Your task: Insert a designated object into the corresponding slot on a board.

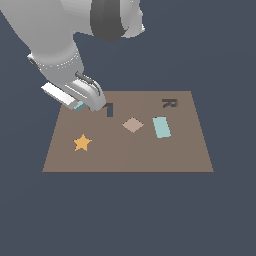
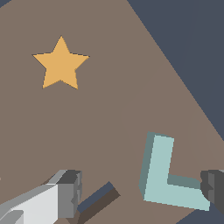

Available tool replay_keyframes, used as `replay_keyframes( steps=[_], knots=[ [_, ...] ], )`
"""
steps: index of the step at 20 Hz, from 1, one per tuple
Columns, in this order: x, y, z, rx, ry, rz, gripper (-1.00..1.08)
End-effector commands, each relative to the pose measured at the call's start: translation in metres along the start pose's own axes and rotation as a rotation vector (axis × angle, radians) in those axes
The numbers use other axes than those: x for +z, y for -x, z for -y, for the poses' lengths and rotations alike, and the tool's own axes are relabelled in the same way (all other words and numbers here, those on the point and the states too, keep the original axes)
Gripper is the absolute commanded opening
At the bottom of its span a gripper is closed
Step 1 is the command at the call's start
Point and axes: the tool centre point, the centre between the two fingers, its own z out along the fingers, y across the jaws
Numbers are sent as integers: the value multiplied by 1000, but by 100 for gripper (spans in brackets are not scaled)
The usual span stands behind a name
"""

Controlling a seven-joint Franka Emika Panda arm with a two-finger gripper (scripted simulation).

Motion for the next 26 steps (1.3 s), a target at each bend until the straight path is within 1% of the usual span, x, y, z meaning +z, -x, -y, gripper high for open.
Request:
replay_keyframes(
  steps=[1,4,8,15,24,25,26],
  knots=[
    [10,3,-20,75,-1,0,100],
    [19,6,-35,134,-3,1,100],
    [24,9,-45,171,-4,2,100],
    [26,9,-44,169,-4,3,100],
    [44,9,-44,168,-5,2,100],
    [44,9,-44,168,-5,2,-100],
    [44,9,-44,168,-5,2,-100]
  ],
)
